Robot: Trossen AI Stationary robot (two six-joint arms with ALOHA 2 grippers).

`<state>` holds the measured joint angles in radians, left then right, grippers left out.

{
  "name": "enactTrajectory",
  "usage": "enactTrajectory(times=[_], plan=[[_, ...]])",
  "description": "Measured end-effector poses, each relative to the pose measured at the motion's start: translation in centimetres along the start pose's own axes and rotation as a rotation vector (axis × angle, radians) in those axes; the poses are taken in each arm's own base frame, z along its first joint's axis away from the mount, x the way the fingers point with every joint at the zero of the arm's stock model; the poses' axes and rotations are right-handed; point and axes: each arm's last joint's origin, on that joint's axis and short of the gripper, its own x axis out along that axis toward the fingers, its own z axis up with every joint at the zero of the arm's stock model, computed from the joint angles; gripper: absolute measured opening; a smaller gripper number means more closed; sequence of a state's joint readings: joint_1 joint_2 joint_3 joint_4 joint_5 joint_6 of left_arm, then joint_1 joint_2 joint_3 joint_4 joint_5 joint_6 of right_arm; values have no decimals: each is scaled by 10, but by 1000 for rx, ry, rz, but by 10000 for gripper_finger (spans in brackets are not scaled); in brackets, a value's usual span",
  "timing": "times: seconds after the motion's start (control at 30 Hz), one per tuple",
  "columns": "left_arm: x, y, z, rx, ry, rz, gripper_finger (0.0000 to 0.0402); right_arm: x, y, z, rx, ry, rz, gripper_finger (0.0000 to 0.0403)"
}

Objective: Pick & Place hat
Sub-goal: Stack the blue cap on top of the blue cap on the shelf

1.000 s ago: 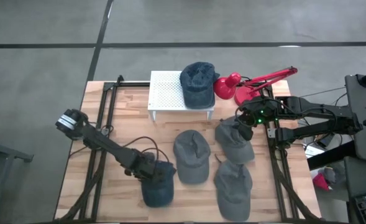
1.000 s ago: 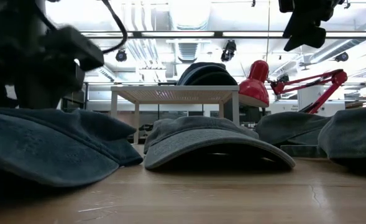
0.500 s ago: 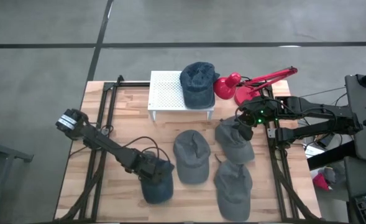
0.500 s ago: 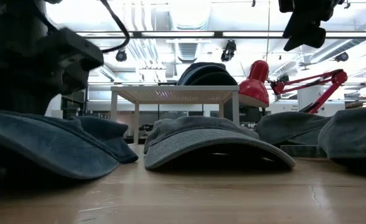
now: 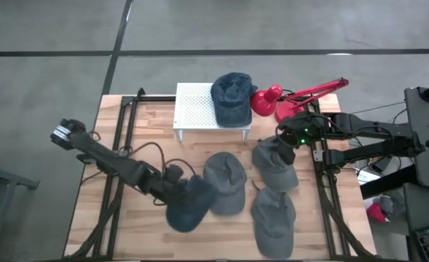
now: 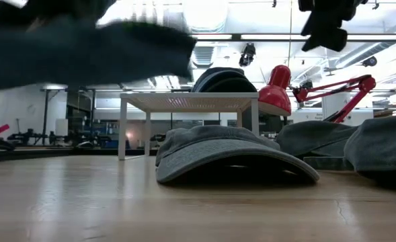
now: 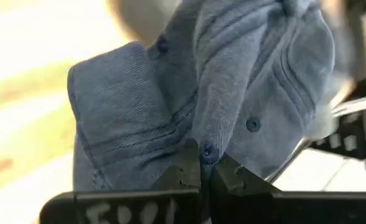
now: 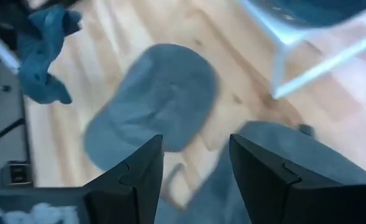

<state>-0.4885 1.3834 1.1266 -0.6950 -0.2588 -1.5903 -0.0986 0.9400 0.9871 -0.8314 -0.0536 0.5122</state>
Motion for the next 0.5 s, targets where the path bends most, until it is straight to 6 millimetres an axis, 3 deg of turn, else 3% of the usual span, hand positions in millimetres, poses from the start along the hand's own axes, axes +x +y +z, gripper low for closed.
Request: enactTrajectory(times=[0.23, 0.5], plan=[[-41, -27, 16, 119, -191, -44, 1, 2, 16, 18, -122, -116, 256, 165], [-59, -42, 29, 217, -351, -71, 0, 6, 29, 36, -221, -251, 411, 165]])
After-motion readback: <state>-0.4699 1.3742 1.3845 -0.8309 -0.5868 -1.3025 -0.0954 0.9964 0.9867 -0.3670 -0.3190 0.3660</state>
